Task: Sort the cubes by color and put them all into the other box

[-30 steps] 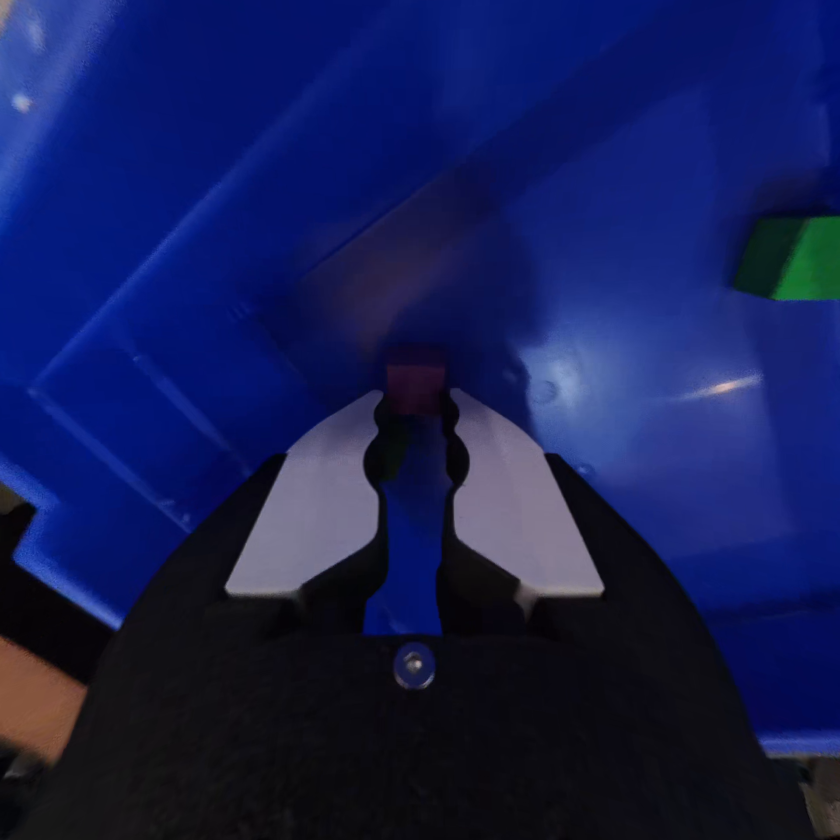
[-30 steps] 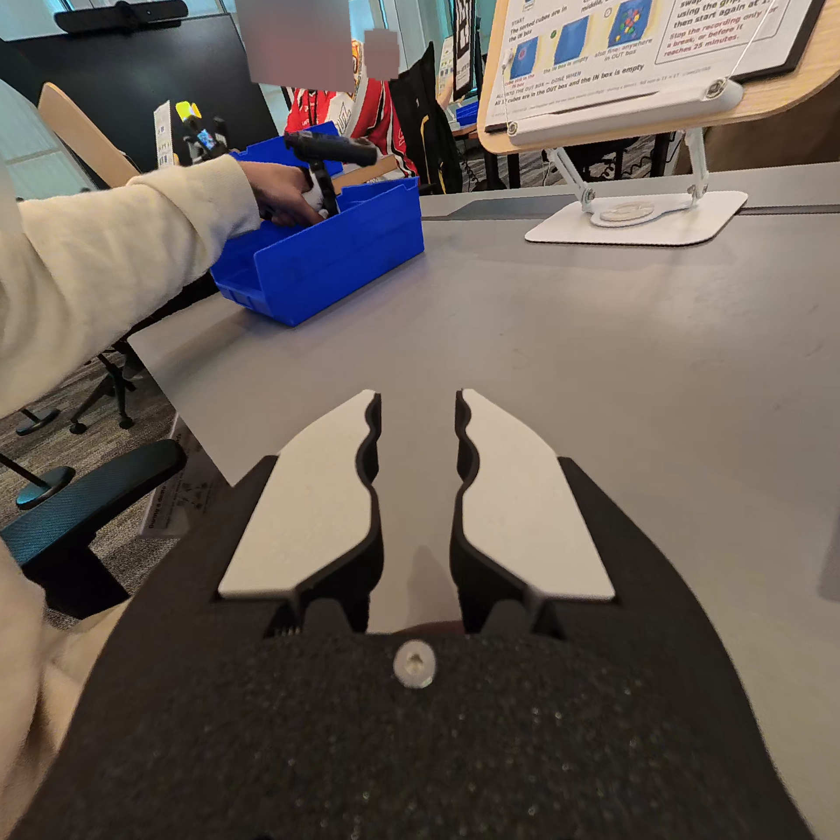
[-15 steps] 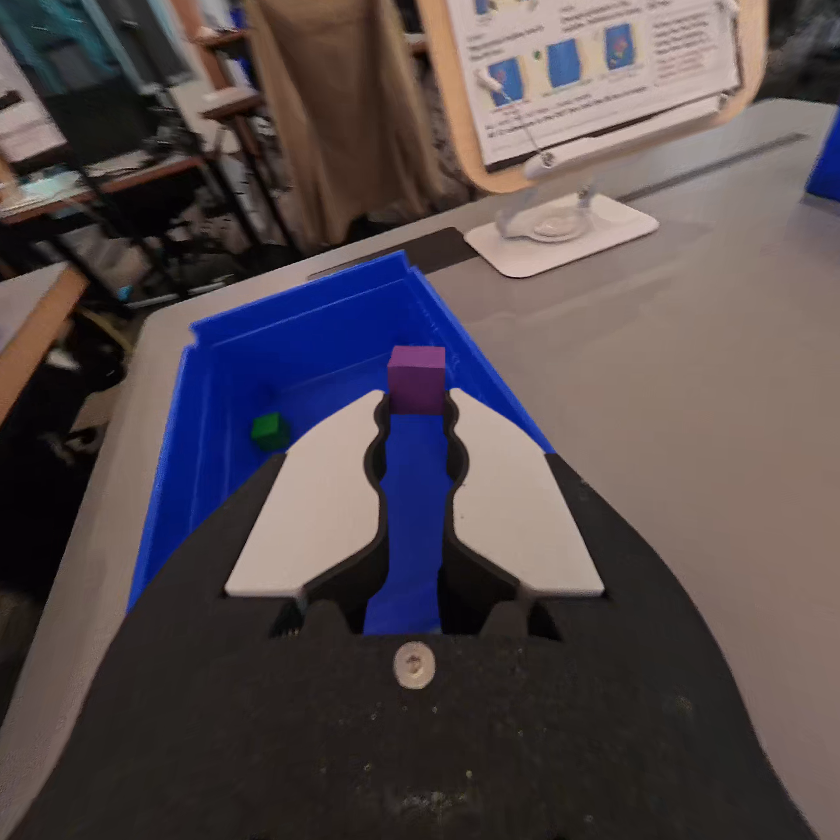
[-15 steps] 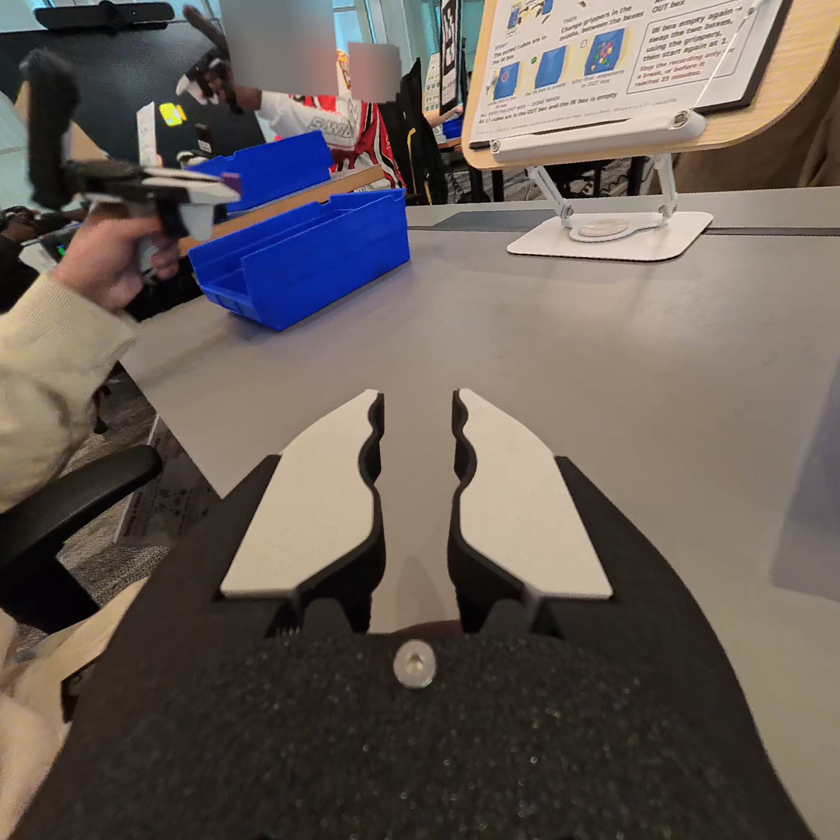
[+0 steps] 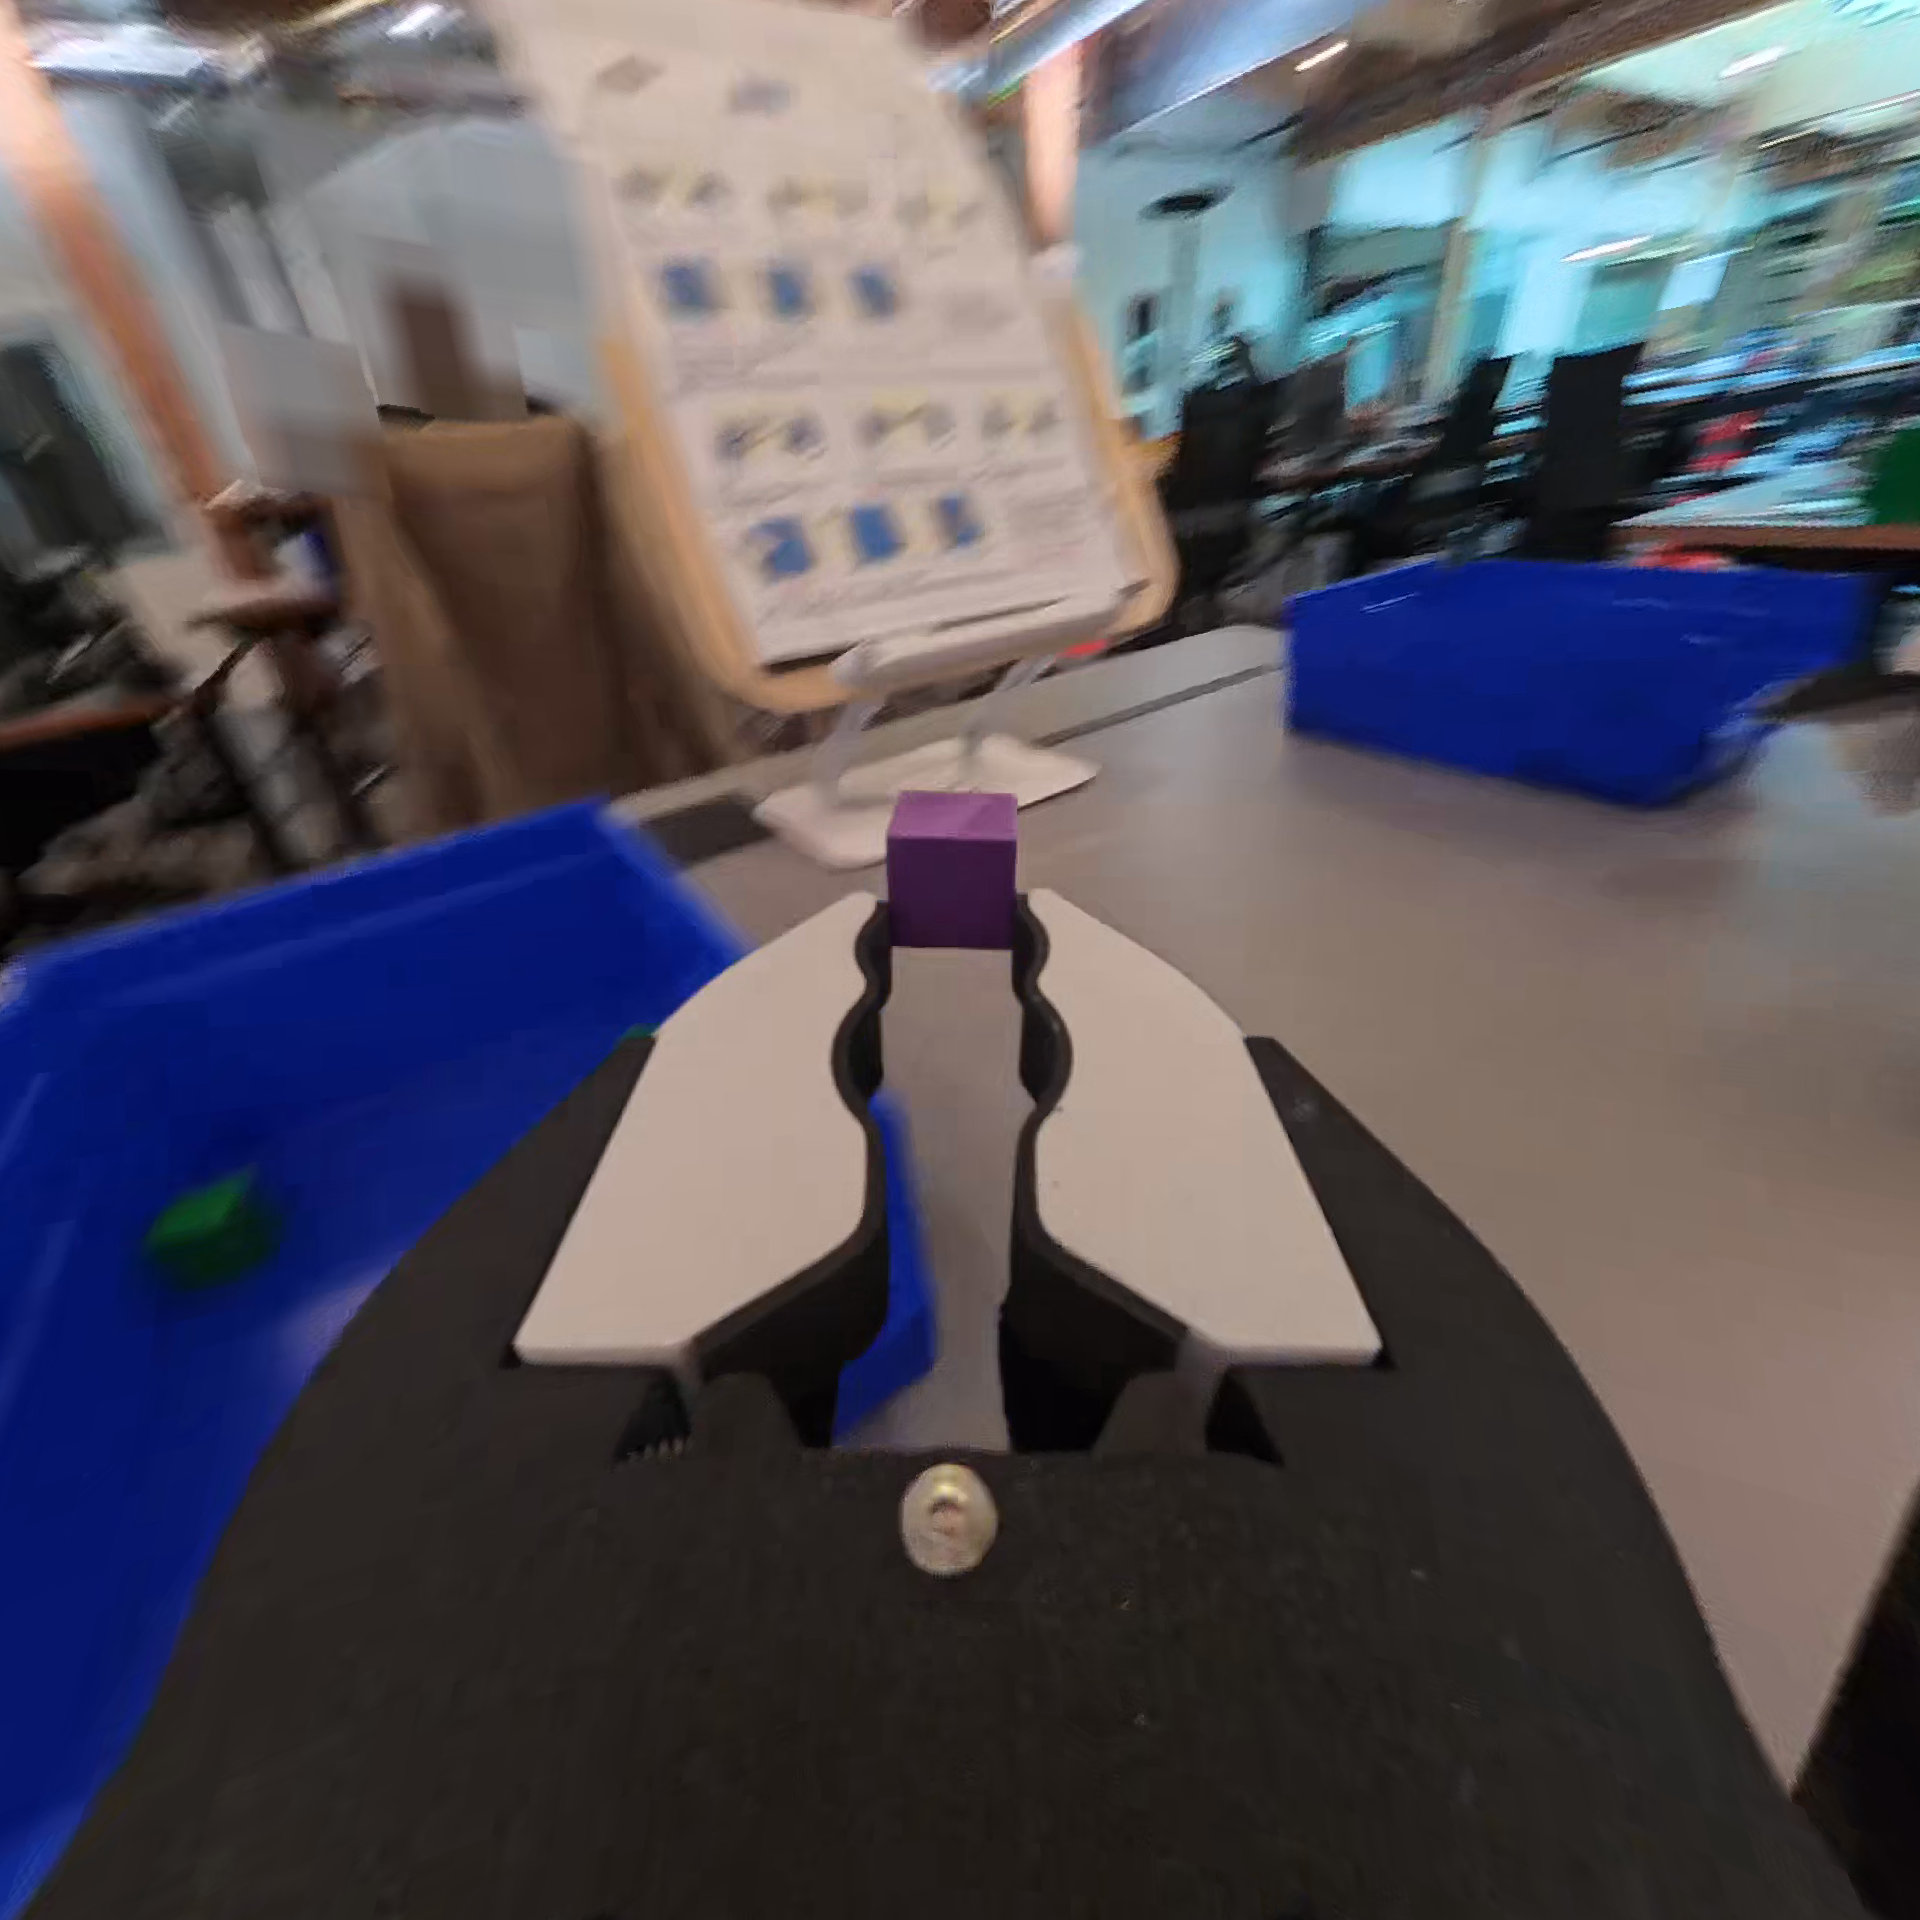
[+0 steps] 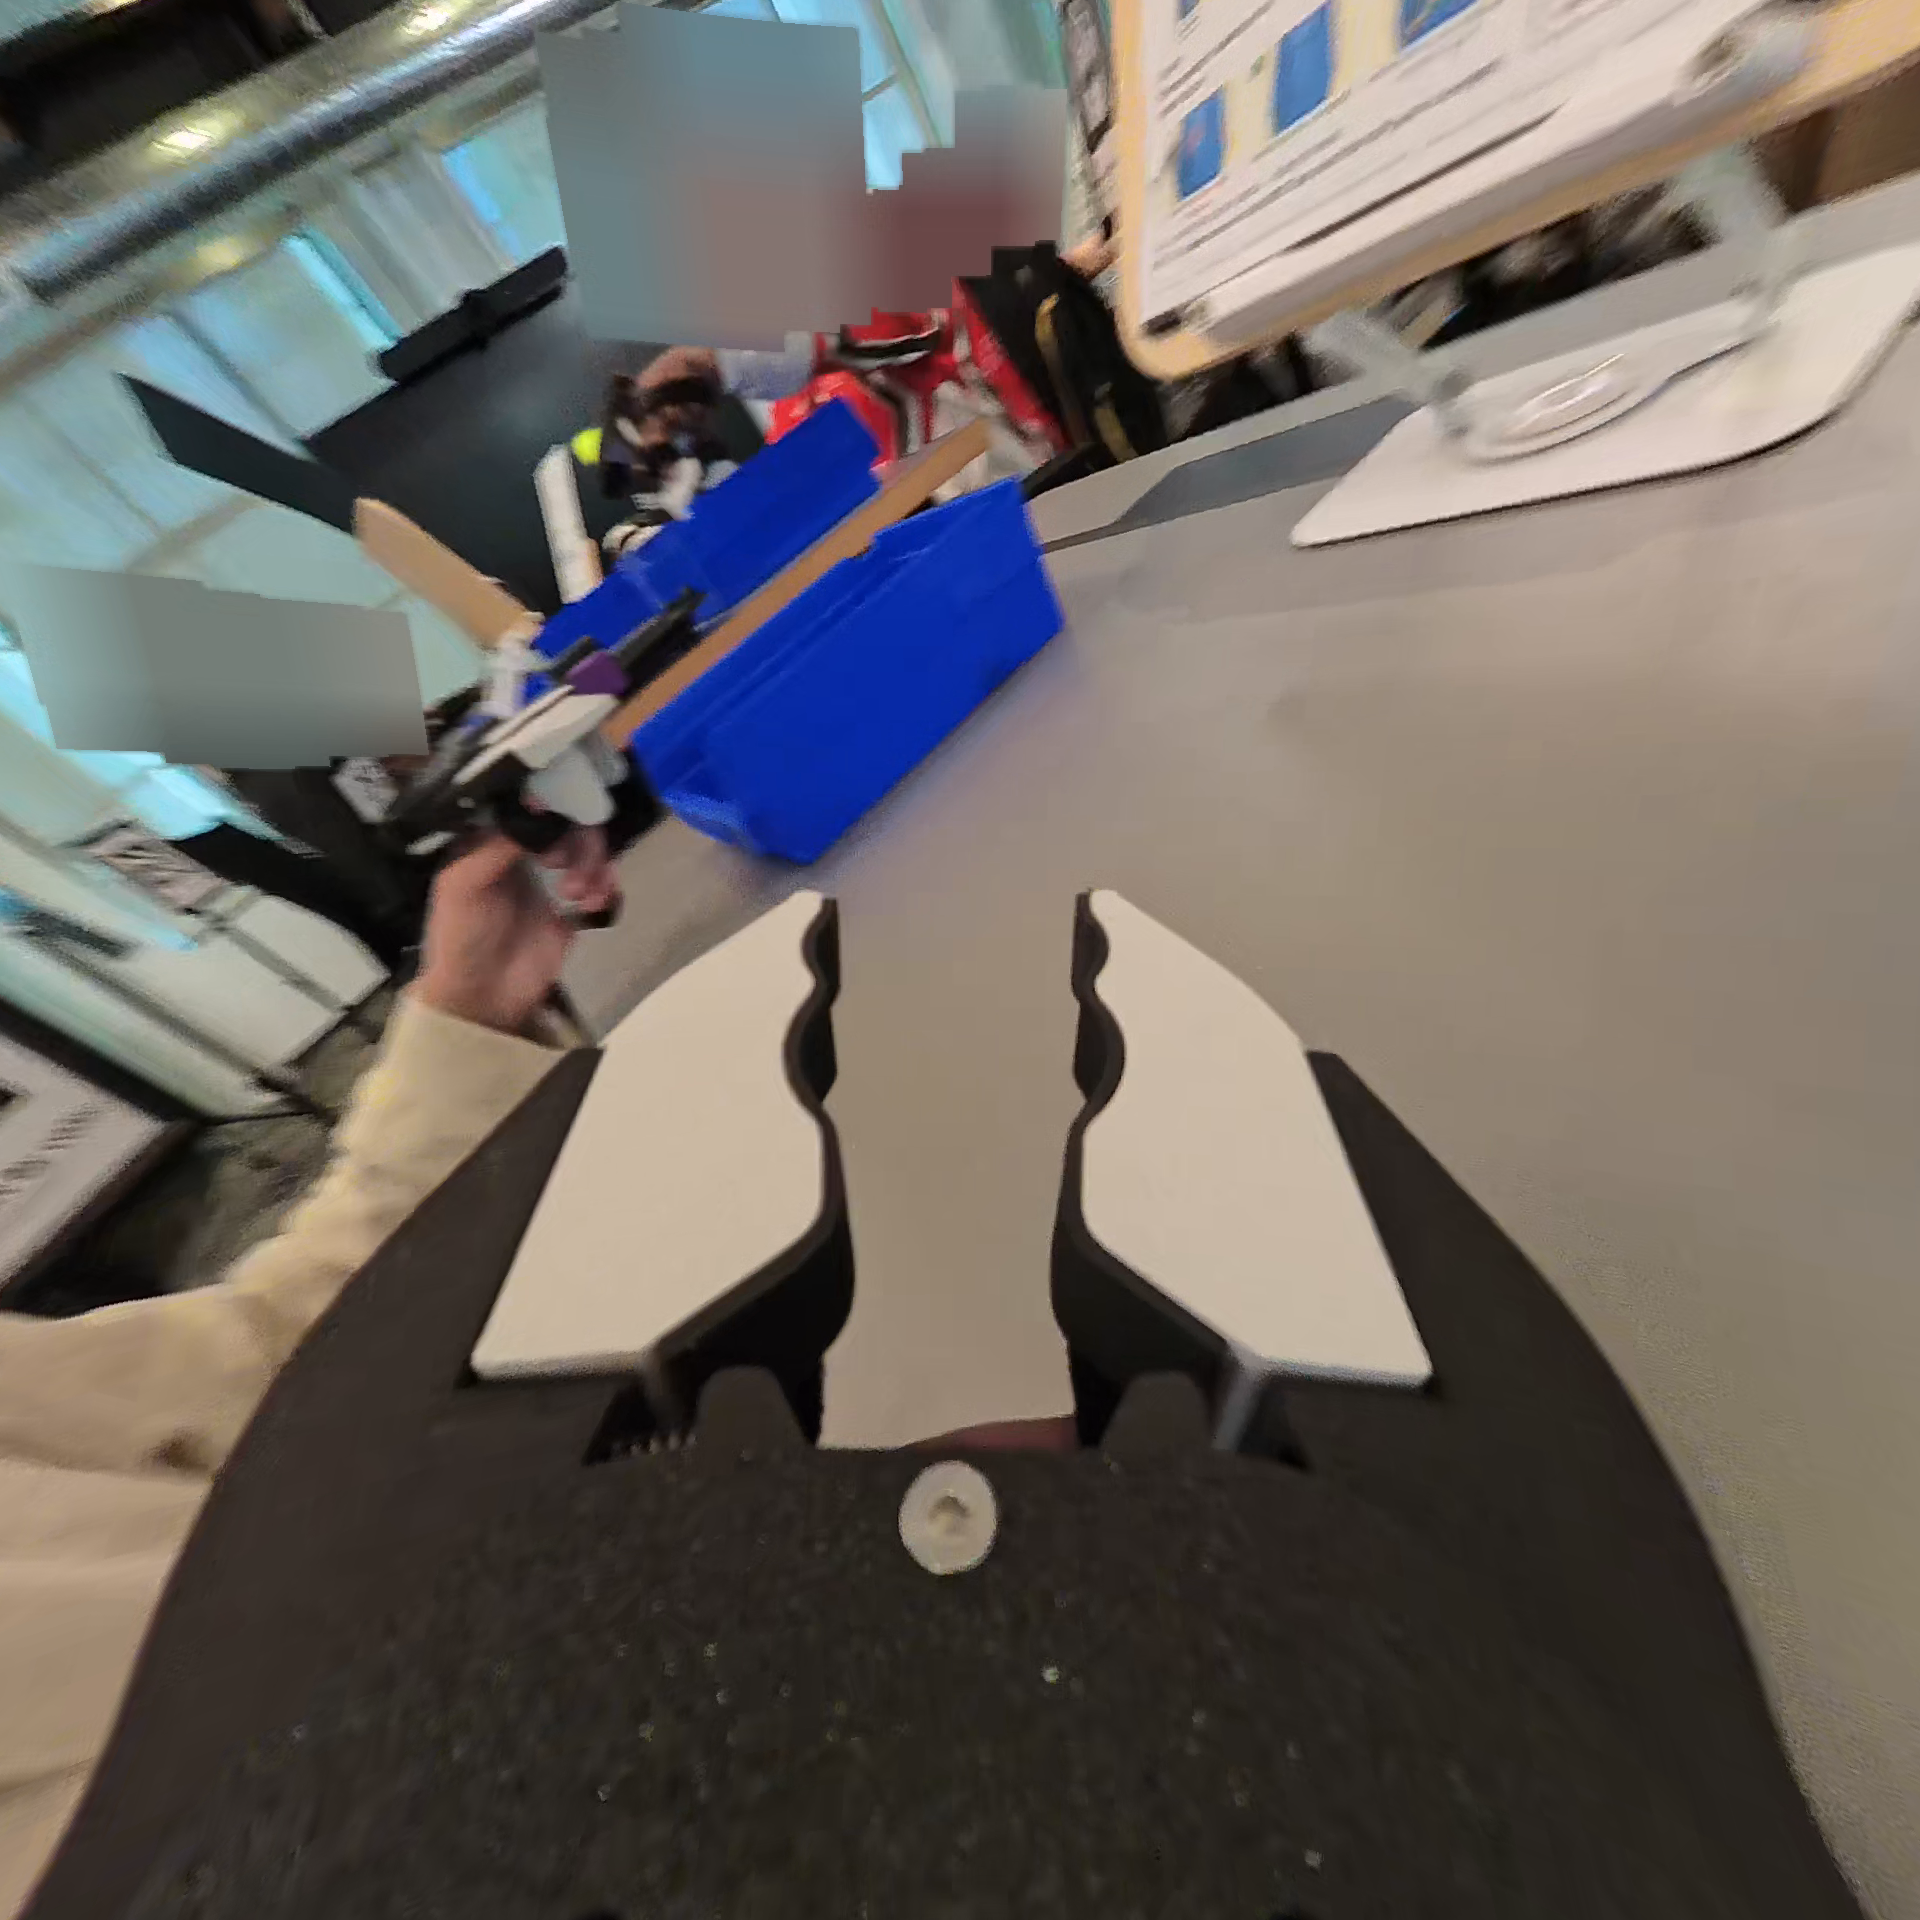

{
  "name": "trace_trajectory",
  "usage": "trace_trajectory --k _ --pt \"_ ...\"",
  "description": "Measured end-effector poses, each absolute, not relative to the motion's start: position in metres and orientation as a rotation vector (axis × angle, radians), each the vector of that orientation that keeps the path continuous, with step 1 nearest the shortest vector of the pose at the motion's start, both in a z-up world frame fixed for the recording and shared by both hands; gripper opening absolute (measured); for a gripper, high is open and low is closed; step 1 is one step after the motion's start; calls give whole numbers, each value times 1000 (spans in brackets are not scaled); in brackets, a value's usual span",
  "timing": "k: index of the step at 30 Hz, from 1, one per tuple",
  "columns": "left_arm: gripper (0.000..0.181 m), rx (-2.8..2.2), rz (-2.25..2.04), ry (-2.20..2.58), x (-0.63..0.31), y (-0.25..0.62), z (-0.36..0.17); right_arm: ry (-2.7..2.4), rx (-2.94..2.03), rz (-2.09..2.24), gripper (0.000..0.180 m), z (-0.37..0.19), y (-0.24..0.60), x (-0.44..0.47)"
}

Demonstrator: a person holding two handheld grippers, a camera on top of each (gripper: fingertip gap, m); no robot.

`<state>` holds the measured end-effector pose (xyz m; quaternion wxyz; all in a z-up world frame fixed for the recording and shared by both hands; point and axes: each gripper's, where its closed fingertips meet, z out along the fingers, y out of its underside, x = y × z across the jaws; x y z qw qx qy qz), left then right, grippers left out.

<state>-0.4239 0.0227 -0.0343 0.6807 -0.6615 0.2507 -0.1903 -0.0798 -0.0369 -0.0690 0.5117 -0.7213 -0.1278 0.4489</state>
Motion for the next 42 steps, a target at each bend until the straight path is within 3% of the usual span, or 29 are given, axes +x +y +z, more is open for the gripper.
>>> trace_trajectory --k 4,8,13,14,15,18,22,27,29,31,34,39,42 --pt "21 -1215 -627 961 -316 -12 -10 -272 -1725 1573 51 -37 -34 -126" --pt "22 -1140 -630 1254 -229 -22 -26 -290 -1760 1999 53 -26 -35 -168" --pt "21 -1108 -645 1462 -169 -25 -51 -316 -1795 2019 51 -45 -34 -186" --pt "22 -1104 -642 1488 -163 -25 -56 -305 -1782 2033 46 -46 -35 -184" --pt "21 -1099 -646 1501 -158 -25 -59 -313 -1756 2065 23 -45 -37 -180" --pt "21 -1117 -649 1525 -148 -25 -68 -260 -1729 2052 22 -53 -32 -164" --pt "49 -1139 -612 1446 -151 -32 -65 -176 -1676 2078 22 -56 -30 -144" --pt "50 -1393 -663 1036 -199 -33 -57 -227 -1637 1847 22 -54 -40 -113" --pt "41 -1614 -748 766 -224 -26 -72 -233 -1638 1646 22 -59 -44 -96" --pt "56 -1910 -818 525 -244 -19 -103 -188 -1628 1433 22 -66 -46 -74" --pt "57 -1929 -1141 485 -234 -34 -101 -89 -1630 1244 22 -75 -49 -46" --pt "60 -1936 -1053 579 -232 -32 -113 -80 -1616 1153 22 -75 -51 -33" --pt "60 -1924 -1082 620 -227 -38 -111 -137 -1612 885 22 -52 -34 0"
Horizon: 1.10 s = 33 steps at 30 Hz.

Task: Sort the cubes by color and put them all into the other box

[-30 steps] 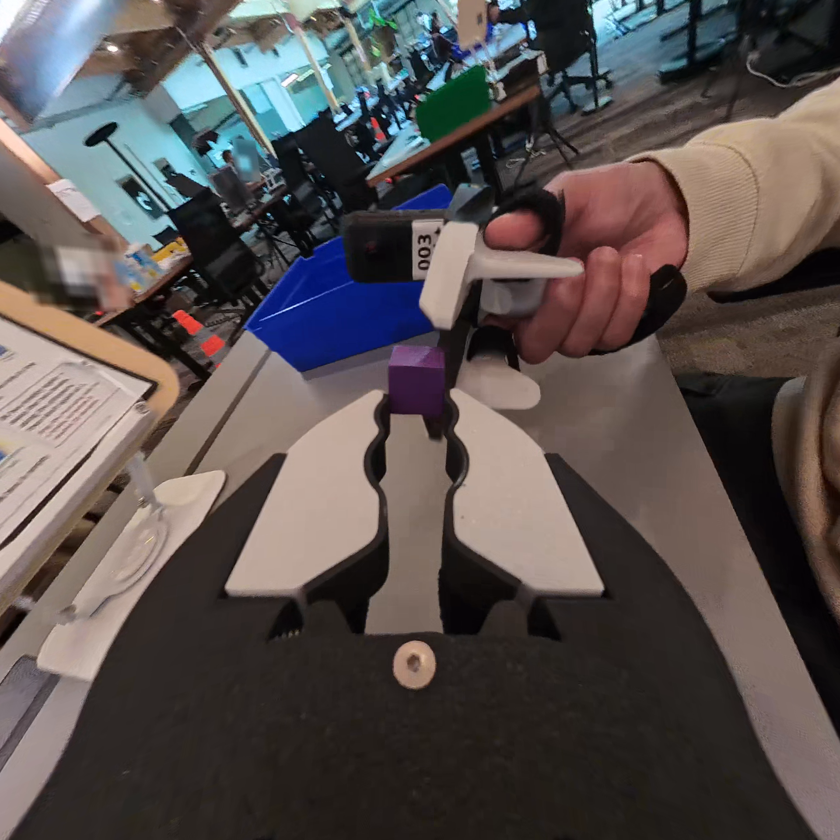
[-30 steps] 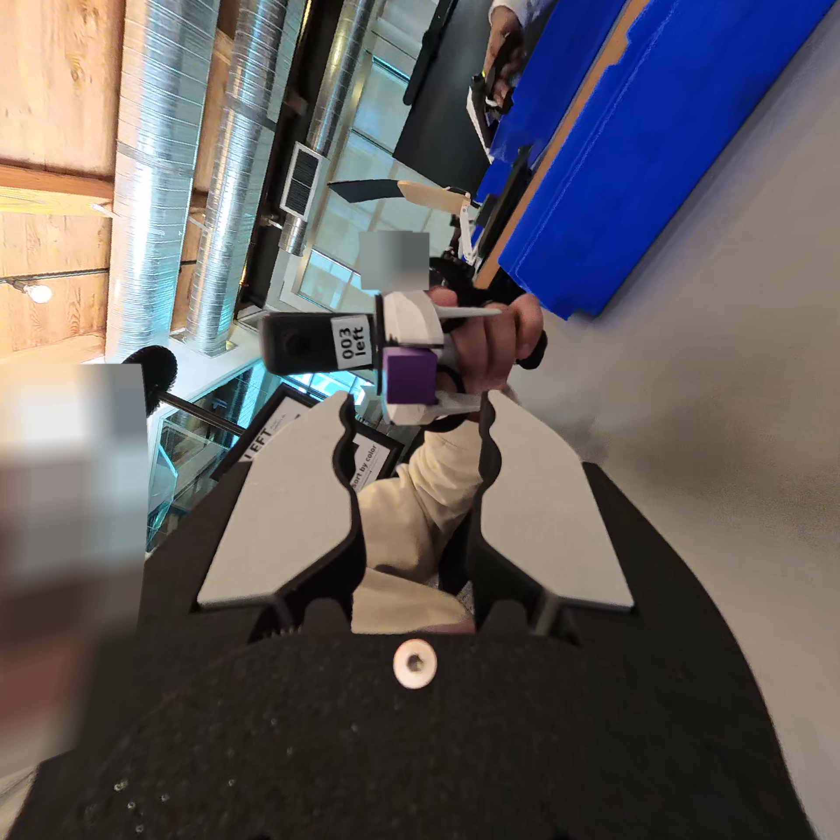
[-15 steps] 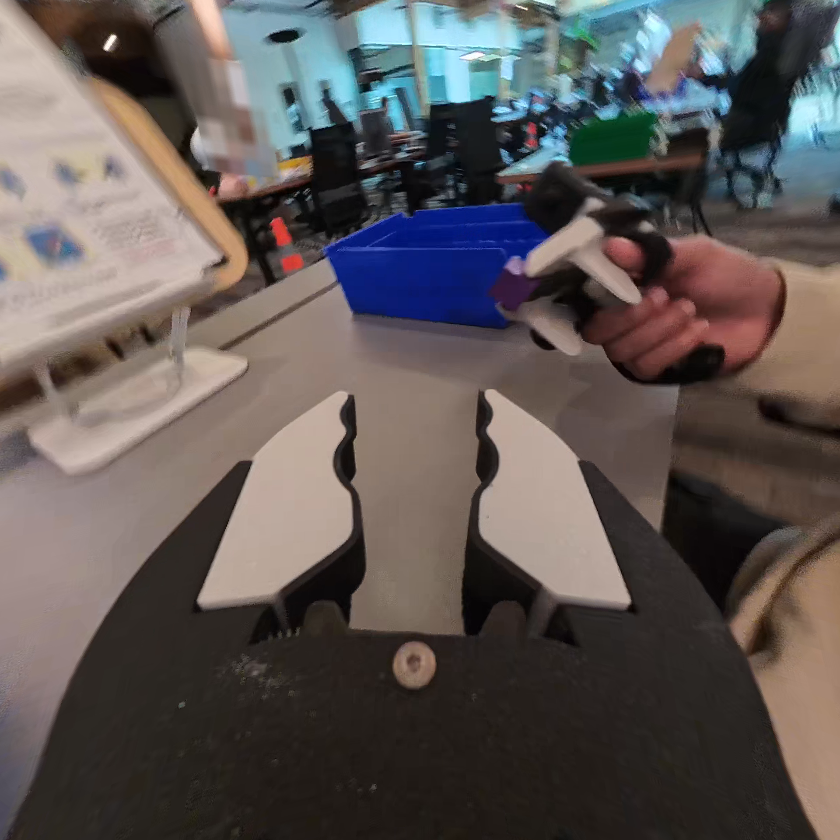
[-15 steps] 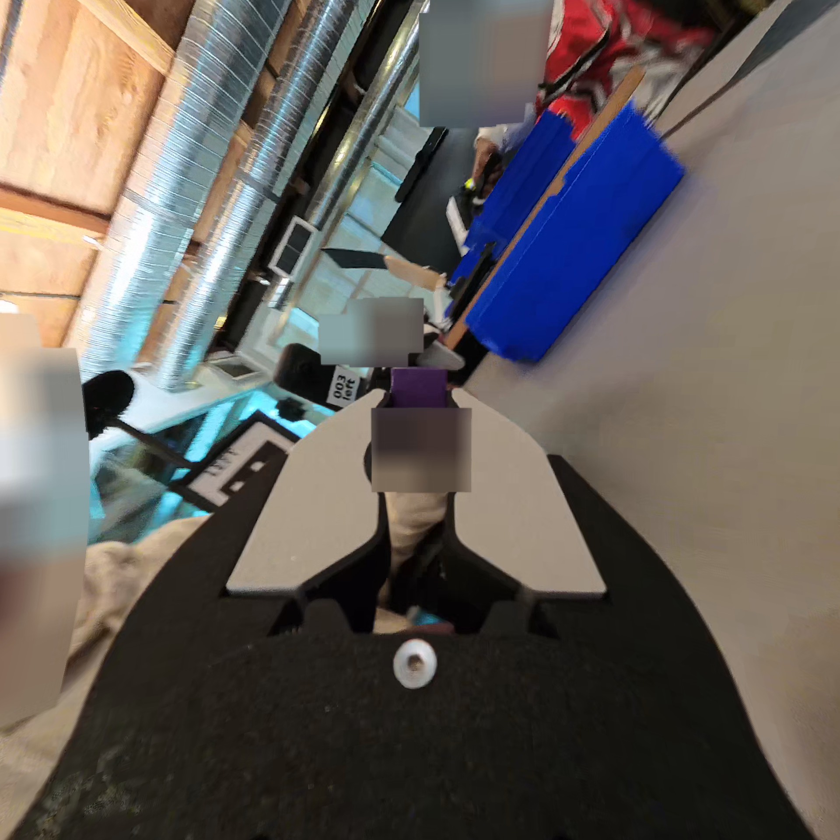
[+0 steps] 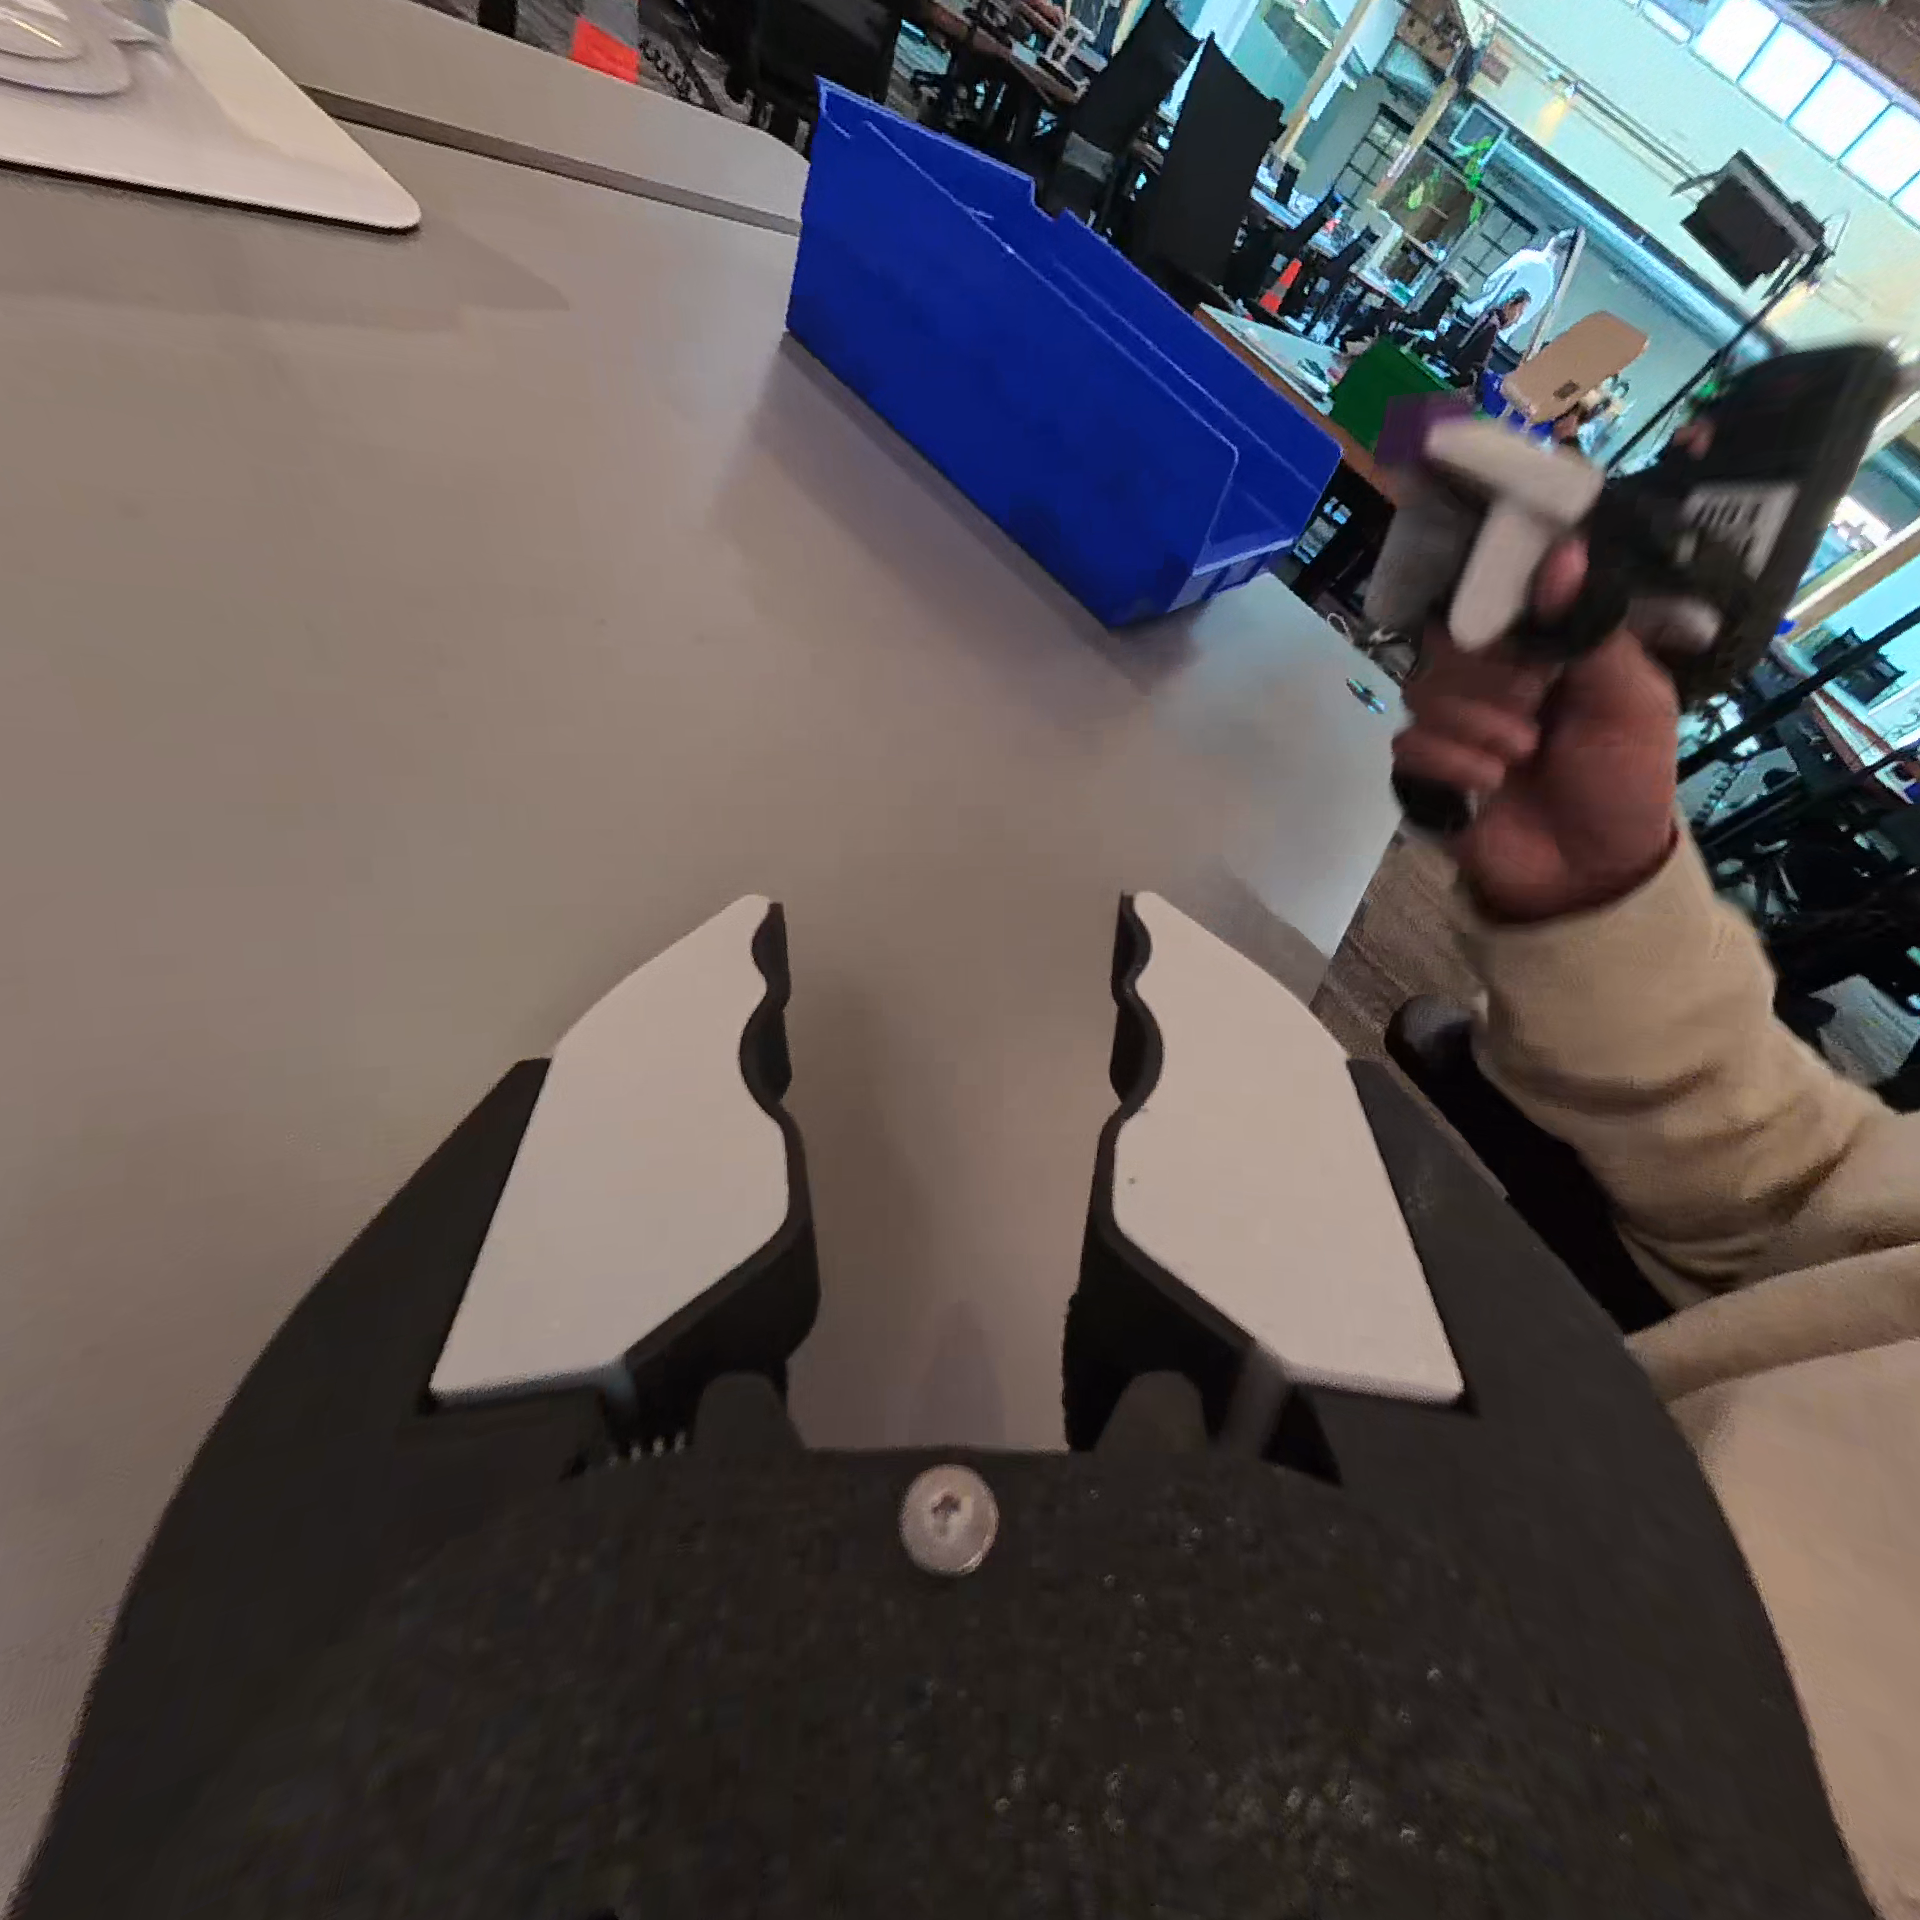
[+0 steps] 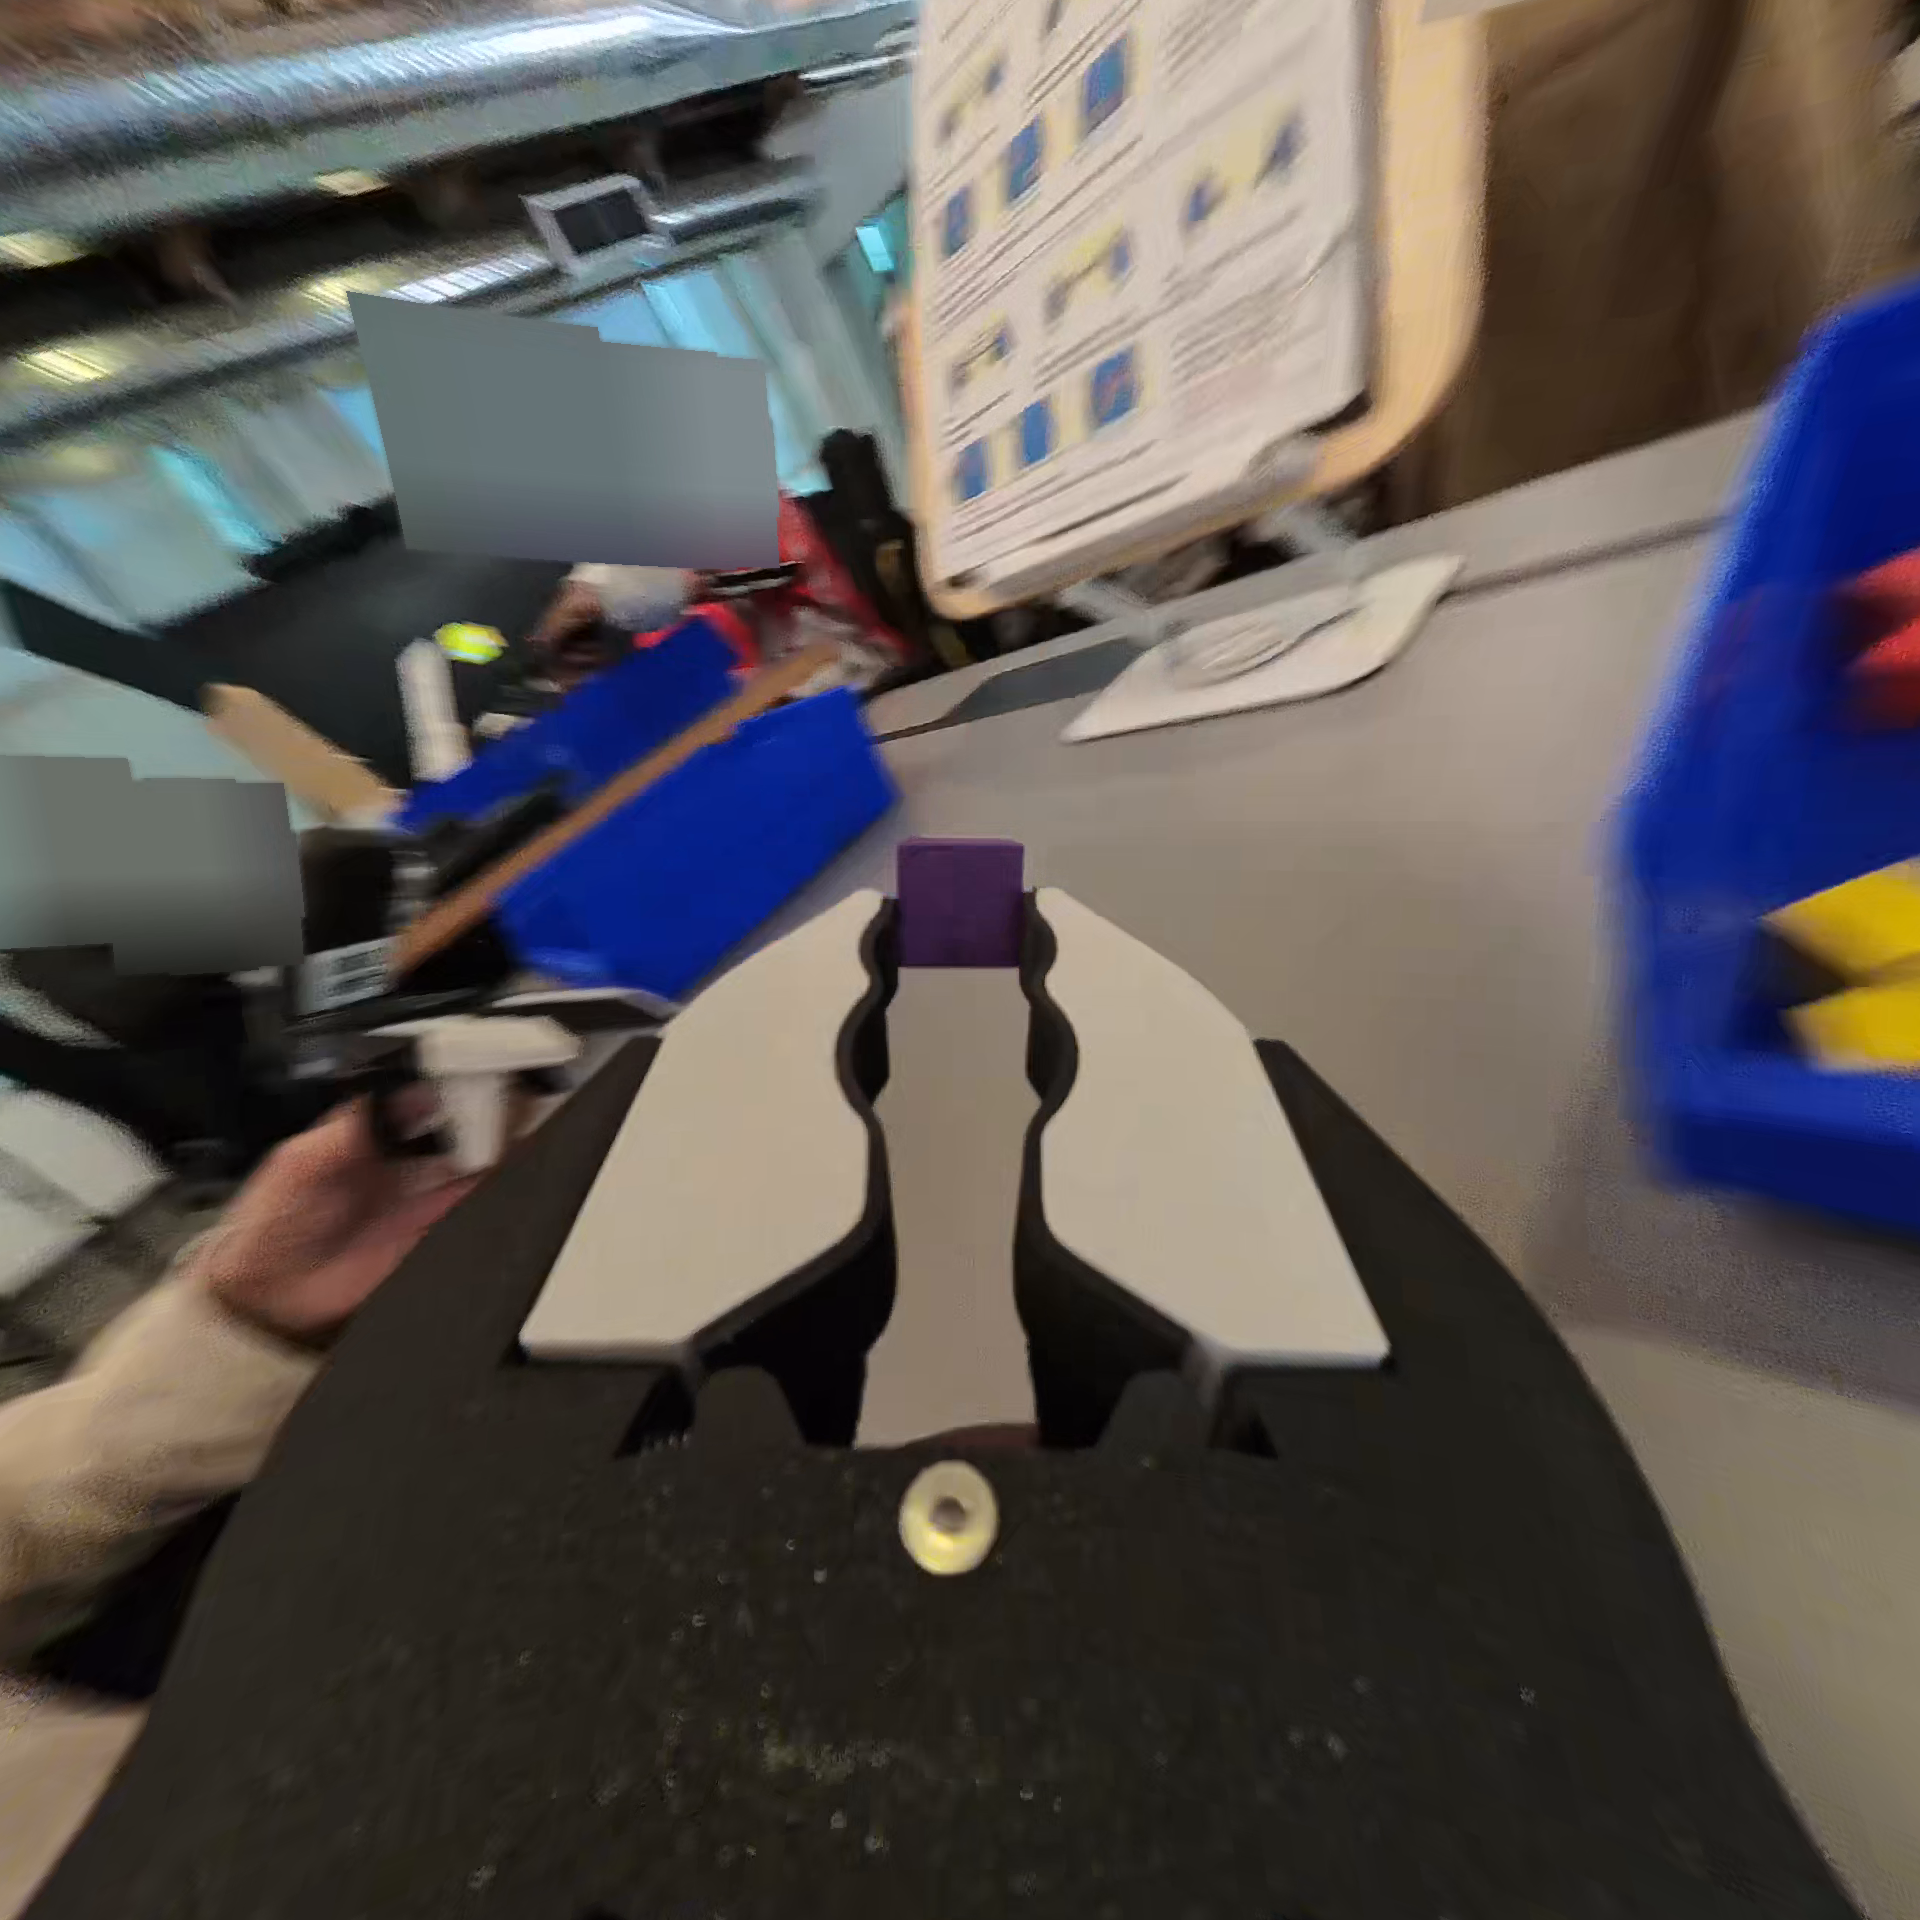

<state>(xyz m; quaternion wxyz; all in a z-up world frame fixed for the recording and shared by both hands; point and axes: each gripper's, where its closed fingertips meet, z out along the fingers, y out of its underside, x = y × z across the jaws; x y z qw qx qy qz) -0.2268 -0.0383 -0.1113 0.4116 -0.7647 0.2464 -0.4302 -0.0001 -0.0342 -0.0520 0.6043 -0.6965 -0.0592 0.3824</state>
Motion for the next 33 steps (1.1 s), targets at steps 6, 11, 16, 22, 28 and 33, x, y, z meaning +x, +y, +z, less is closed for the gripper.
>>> trace_trajectory --k 6,11,16,22,28,33 --pt "59 -1936 -1037 710 -219 -45 -116 -73 -1959 271 22 -33 97 155" --pt "59 -1935 -1031 783 -211 -56 -117 -95 -2545 -52 23 -121 191 230" --pt "59 -1913 -978 823 -216 -60 -116 -221 -2823 -438 23 -163 216 256" --pt "59 -1902 -994 826 -222 -65 -112 -293 -2836 -695 23 -179 235 268" --pt "59 -1902 -995 830 -222 -65 -112 -322 -2741 -786 31 -177 235 282" --pt "59 -1907 -974 800 -228 -62 -112 -293 -2398 -525 36 -92 195 233"
